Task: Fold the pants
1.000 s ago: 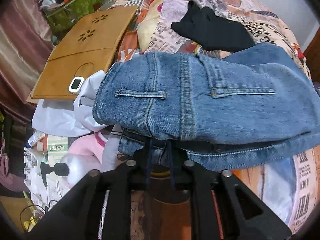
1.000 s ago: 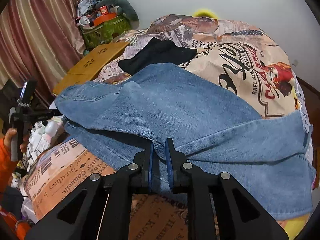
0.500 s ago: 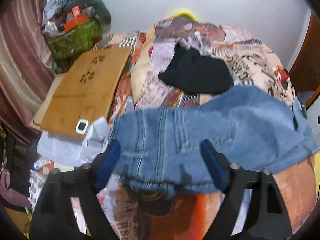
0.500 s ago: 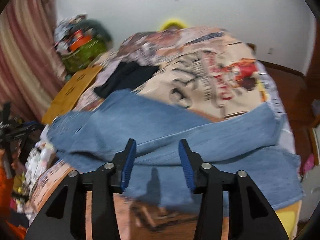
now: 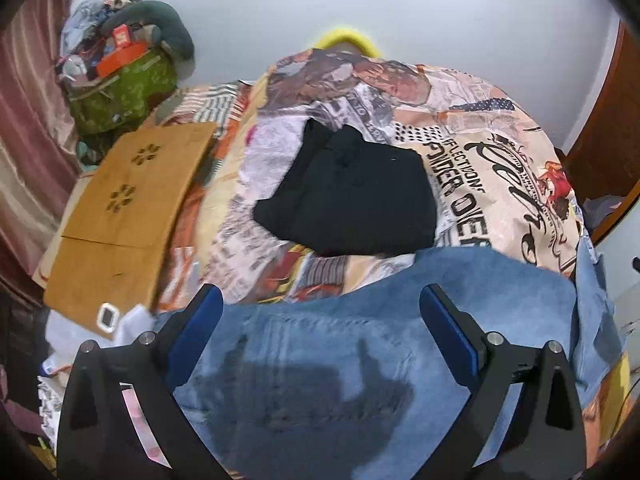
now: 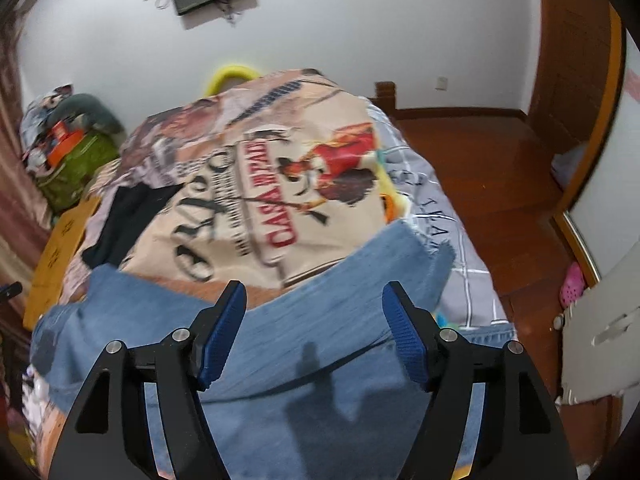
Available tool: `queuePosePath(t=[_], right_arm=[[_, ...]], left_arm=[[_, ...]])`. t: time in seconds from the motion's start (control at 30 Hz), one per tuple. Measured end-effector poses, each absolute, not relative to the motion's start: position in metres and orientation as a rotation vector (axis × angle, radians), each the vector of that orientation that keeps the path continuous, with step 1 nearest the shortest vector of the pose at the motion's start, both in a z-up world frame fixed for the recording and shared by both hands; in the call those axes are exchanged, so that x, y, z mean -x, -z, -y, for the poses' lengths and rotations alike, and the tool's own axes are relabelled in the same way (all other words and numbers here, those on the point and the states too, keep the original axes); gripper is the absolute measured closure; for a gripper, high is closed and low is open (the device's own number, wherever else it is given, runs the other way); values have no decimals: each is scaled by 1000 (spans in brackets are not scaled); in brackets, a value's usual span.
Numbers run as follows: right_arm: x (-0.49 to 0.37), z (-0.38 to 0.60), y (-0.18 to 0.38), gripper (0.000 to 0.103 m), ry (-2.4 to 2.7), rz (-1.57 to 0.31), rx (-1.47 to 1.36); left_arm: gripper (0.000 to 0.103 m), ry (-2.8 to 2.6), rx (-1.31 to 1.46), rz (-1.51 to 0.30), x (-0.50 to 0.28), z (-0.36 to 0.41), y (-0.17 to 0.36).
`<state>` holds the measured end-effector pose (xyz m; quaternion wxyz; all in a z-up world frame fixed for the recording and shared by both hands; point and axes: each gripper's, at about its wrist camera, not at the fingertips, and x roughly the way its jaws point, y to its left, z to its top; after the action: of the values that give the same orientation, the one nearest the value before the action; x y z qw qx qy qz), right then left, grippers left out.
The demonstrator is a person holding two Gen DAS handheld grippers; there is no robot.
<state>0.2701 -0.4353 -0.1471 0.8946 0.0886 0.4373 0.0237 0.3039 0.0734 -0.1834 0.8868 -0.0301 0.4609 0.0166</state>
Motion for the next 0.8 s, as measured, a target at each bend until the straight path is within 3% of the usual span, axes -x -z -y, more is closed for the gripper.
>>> queuePosePath(t=[0.33, 0.6, 0.8], right_arm=[[-343, 475, 212, 36, 37, -988, -266], [-389, 495, 254, 49, 98, -1081, -343], [-402, 504, 285, 75, 119, -1158, -461]], left_arm=[[3, -62, 55, -1014, -351, -55, 221], [3, -55, 32, -1076, -367, -48, 254], [3, -54, 24, -1106, -367, -42, 266]])
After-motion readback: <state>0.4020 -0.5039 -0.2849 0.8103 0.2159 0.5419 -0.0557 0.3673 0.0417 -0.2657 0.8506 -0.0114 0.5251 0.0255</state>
